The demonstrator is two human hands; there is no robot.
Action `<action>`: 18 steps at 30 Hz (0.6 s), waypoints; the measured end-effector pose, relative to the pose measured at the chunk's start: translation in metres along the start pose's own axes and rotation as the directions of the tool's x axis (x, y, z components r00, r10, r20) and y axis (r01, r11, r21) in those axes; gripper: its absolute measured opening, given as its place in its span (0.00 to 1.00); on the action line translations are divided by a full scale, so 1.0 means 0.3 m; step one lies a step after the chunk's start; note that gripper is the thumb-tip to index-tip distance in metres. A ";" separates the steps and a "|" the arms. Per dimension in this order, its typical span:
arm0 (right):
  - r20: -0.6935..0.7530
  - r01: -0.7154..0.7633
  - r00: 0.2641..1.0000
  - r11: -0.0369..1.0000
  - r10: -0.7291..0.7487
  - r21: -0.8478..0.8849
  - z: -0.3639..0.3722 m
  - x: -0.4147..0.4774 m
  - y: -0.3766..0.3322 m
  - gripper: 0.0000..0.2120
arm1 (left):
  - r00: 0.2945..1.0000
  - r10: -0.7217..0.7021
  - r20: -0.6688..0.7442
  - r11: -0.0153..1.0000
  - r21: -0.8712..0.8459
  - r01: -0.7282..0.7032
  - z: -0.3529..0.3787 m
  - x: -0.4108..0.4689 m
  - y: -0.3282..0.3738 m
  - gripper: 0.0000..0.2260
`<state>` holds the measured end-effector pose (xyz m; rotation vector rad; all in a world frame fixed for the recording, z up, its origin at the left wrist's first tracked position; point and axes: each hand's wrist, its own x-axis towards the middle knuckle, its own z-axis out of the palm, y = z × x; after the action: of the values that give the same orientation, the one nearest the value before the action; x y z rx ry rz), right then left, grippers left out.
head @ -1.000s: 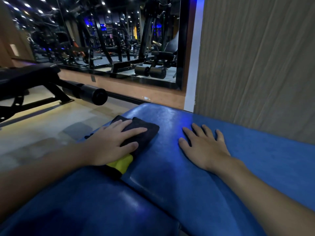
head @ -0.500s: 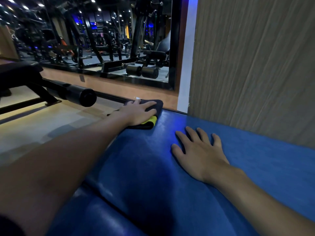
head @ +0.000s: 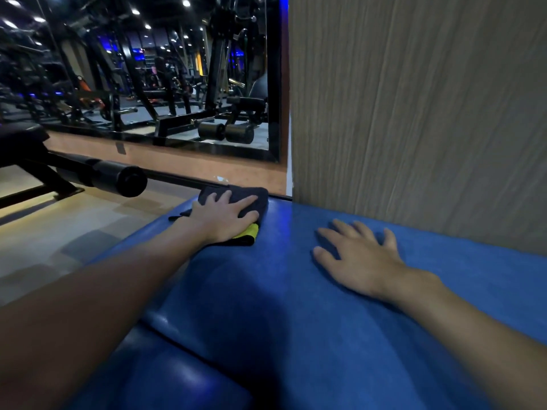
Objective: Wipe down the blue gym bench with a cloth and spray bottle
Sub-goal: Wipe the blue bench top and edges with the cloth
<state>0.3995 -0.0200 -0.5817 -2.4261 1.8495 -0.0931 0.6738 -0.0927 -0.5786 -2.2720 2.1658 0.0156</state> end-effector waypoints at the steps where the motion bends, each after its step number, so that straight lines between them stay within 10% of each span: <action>1: 0.020 -0.056 0.998 0.998 0.056 -0.020 0.005 -0.023 0.039 0.30 | 1.000 0.005 0.003 1.000 -0.005 -0.005 -0.002 -0.005 0.016 0.26; 18: 0.058 -0.218 0.974 0.976 0.219 -0.025 0.004 -0.170 0.254 0.33 | 0.994 0.112 0.000 0.994 -0.011 -0.112 0.006 -0.079 0.363 0.25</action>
<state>0.3129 0.0091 -0.5907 -2.1919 2.0826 0.0126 0.5640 -0.0743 -0.5795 -2.1525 2.2952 0.0286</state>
